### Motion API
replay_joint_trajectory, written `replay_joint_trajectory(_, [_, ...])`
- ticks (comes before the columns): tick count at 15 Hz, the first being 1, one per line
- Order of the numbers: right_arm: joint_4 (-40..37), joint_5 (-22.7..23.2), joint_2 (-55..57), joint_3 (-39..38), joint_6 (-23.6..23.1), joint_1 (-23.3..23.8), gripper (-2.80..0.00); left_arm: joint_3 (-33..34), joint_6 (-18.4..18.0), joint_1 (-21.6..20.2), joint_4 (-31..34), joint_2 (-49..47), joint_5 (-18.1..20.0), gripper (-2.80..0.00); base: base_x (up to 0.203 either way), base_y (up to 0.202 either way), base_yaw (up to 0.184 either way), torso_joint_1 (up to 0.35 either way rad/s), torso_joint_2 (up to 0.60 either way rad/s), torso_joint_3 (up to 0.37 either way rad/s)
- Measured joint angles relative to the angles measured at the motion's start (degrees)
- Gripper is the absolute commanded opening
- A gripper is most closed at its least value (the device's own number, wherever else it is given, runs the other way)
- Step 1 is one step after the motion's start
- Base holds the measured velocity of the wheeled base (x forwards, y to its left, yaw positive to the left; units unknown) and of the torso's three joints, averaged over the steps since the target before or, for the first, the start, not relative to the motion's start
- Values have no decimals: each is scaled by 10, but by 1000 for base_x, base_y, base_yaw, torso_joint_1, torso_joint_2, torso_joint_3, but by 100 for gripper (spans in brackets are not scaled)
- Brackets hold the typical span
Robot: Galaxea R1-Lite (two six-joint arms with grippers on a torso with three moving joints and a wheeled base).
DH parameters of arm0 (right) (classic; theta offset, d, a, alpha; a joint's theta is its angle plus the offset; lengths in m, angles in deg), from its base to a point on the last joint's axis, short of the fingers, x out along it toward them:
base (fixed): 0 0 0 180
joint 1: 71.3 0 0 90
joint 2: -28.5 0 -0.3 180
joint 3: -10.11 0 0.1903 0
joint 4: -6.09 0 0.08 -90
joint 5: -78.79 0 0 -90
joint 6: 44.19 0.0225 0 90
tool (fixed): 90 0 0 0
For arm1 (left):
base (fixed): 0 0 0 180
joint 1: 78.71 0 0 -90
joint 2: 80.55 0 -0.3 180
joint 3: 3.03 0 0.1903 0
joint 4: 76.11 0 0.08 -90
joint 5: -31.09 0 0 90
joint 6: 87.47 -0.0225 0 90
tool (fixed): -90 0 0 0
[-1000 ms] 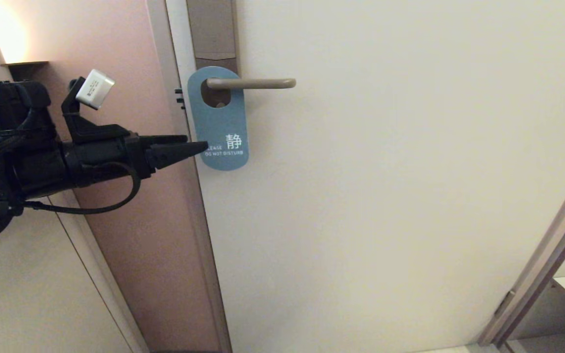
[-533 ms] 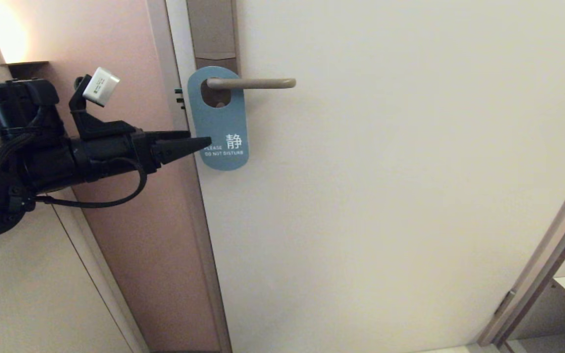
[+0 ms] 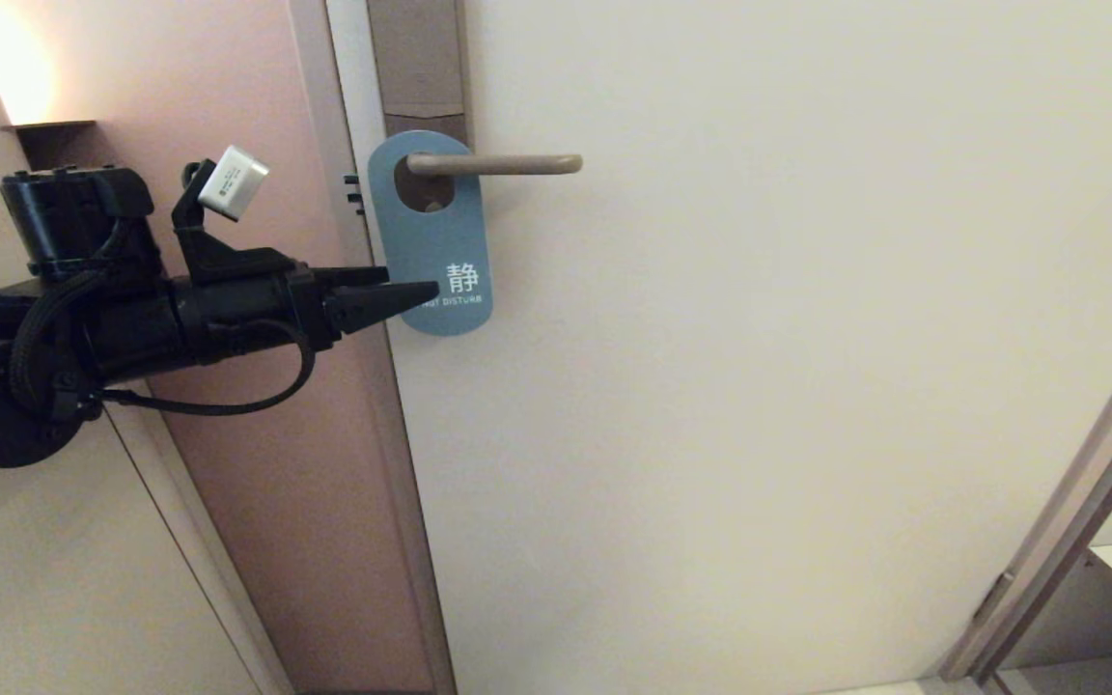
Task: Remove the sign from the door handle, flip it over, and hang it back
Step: Take down the sign
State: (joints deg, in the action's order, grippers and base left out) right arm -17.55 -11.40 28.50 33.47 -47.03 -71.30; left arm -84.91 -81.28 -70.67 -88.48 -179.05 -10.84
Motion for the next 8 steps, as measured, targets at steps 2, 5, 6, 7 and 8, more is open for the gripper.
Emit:
replay_joint_trajectory(2, [0, 0, 0, 0, 0, 0, -280, 0, 0, 3, -4, -4, 0, 0, 0, 0, 0, 0, 0, 0])
replay_joint_trajectory(5, [0, 0, 0, 0, 0, 0, -280, -6, -1, 11, -4, -6, 1, 0, 0, 0, 0, 0, 0, 0])
replay_joint_trajectory(6, [0, 0, 0, 0, 0, 0, -280, -10, 0, 15, -4, -7, 1, 0, 0, 0, 0, 0, 0, 0])
replay_joint_trajectory(7, [0, 0, 0, 0, 0, 0, -280, -16, 1, 19, -4, -7, 2, 0, 0, 0, 0, 0, 0, 0])
replay_joint_trajectory(8, [0, 0, 0, 0, 0, 0, -280, -24, 2, 25, -4, -7, 3, 0, 0, 0, 0, 0, 0, 0])
